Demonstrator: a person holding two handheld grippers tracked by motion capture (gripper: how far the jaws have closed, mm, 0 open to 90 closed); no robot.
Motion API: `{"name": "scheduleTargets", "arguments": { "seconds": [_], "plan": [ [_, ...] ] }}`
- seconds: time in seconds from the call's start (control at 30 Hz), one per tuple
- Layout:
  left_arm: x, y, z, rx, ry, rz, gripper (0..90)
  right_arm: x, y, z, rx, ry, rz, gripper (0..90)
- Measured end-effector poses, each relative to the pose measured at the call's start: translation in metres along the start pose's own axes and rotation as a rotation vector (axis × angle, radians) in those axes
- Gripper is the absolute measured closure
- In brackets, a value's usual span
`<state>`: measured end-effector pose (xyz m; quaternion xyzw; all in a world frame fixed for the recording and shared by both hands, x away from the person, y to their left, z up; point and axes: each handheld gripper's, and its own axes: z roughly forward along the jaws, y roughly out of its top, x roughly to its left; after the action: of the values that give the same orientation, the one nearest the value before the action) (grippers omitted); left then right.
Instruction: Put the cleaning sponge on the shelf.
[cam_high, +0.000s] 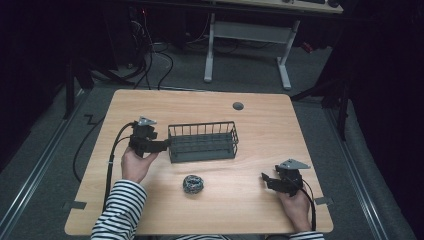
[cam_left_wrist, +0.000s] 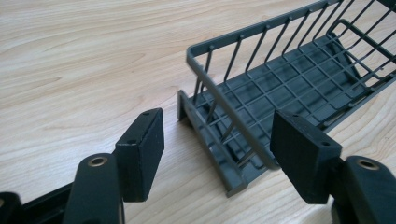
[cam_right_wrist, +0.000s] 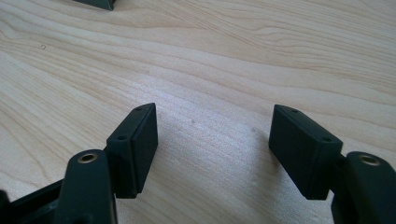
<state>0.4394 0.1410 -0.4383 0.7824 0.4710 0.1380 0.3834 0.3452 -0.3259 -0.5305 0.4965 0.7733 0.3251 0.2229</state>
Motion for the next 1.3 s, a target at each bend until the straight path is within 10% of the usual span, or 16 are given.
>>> {"name": "scheduleTargets", "arguments": {
  "seconds": [0.97, 1.3],
  "plan": [
    [-0.015, -0.070, -0.035, -0.031, 0.026, 0.048, 25.1, 0.000, 0.000, 0.000, 0.000, 0.000, -0.001, 33.1],
    [-0.038, -0.100, -0.027, 0.028, -0.049, 0.100, 19.8, 0.000, 0.000, 0.000, 0.000, 0.000, 0.000, 33.1]
  ]
}}
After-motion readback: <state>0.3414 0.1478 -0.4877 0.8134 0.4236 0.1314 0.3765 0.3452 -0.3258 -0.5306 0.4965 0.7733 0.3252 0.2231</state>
